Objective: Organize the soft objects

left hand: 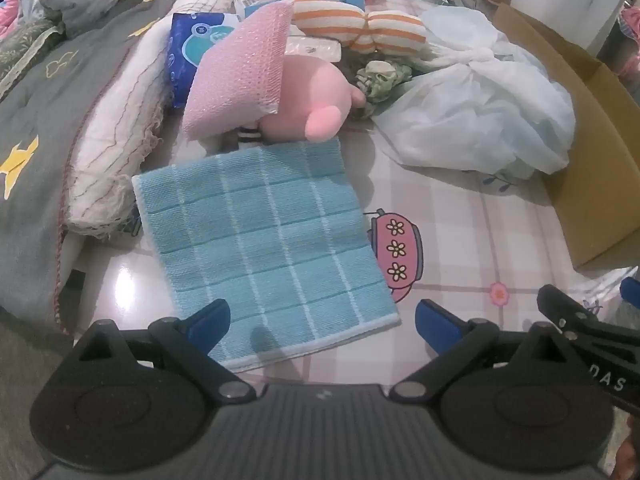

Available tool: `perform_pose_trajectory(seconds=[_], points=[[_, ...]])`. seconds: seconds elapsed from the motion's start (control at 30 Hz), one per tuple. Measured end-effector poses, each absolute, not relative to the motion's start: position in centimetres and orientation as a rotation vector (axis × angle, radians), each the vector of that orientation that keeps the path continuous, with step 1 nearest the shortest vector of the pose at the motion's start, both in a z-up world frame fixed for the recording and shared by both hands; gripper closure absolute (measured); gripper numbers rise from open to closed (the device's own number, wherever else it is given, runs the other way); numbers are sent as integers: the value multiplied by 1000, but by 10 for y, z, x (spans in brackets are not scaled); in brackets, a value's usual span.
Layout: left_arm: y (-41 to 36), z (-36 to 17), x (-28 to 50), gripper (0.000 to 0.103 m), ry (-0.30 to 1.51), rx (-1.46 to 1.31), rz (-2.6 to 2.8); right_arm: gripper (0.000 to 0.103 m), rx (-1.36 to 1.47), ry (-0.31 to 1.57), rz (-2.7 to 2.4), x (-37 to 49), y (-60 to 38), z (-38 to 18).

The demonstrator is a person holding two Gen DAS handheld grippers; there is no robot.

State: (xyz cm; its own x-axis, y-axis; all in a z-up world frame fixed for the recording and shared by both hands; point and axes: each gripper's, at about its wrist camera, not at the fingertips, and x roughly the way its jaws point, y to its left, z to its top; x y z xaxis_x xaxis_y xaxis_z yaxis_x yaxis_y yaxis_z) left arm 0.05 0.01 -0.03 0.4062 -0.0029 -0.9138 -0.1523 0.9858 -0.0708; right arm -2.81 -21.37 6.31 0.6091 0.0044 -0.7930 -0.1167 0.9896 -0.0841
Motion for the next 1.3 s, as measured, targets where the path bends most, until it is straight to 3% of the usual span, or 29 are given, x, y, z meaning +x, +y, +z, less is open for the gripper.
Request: perform_pose_trajectory(seconds=[1.3], points=[[1, 0, 0, 3, 1139, -139, 97, 1, -124, 915, 68, -26, -215, 63]])
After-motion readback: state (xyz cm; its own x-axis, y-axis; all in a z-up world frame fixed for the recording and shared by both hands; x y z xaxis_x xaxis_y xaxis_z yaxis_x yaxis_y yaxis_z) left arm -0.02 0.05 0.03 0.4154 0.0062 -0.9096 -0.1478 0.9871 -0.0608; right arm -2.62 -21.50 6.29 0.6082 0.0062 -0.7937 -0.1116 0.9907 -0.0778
